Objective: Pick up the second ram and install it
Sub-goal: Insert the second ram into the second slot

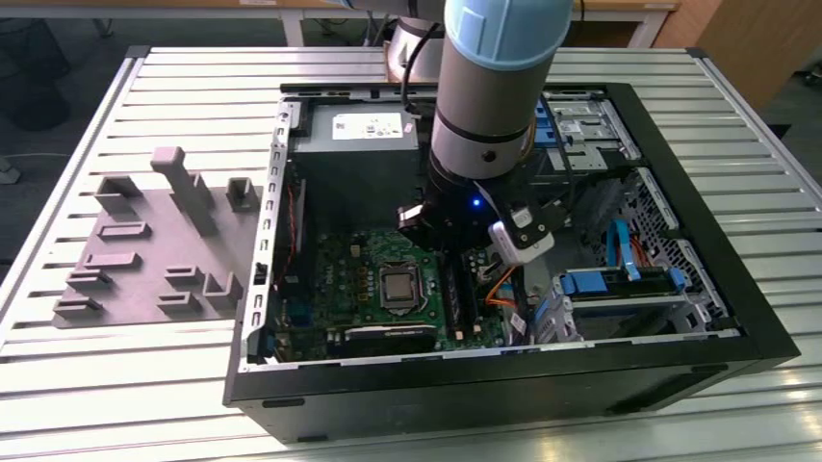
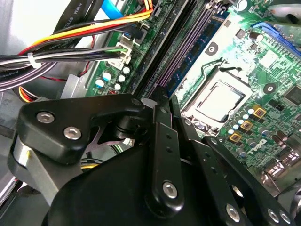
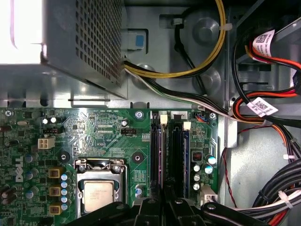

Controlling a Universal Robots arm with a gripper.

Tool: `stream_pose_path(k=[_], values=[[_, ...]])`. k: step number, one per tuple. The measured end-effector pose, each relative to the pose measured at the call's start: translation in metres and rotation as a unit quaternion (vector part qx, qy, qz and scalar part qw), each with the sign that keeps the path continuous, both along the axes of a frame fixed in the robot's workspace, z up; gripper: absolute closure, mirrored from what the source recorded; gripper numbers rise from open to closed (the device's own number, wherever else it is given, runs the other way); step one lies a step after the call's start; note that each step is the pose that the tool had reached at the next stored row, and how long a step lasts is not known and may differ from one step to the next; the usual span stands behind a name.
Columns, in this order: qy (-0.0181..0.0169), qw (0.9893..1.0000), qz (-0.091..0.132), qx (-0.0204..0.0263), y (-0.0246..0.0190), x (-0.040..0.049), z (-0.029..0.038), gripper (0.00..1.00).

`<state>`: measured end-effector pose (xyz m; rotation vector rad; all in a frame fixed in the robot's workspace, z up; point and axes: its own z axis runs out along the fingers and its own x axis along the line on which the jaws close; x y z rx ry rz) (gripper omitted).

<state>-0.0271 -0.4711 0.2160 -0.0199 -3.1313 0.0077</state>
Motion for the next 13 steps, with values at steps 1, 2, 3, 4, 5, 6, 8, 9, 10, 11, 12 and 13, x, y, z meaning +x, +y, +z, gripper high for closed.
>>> stream_pose_path(k=[1,2,3,4,5,6,8,9,10,11,12,13], values=[[0.0000,1.0000,0.000,0.0001,0.0000,0.0000,-0.0001,0.86],[0.0000,1.0000,0.000,0.0001,0.0000,0.0000,-0.0001,0.86],[0.0000,1.0000,0.000,0.0001,0.0000,0.0000,-0.0001,0.86],[0.0000,1.0000,0.000,0.0001,0.0000,0.0001,-0.0003,0.86],[0.0000,1.0000,0.001,0.0002,-0.0001,0.0002,-0.0005,0.86],[0.0000,1.0000,0.003,0.0002,-0.0002,0.0003,-0.0006,0.86],[0.0000,1.0000,0.004,0.0001,-0.0003,0.0006,-0.0009,0.86],[0.0000,1.0000,0.004,0.0001,-0.0004,0.0006,-0.0011,0.86],[0.0000,1.0000,0.004,0.0001,-0.0005,0.0006,-0.0014,0.86],[0.0000,1.0000,0.004,0.0001,-0.0004,0.0006,-0.0018,0.86],[0.0000,1.0000,0.004,0.0001,-0.0005,0.0006,-0.0022,0.86],[0.0000,1.0000,0.004,0.0001,-0.0005,0.0007,-0.0025,0.86]])
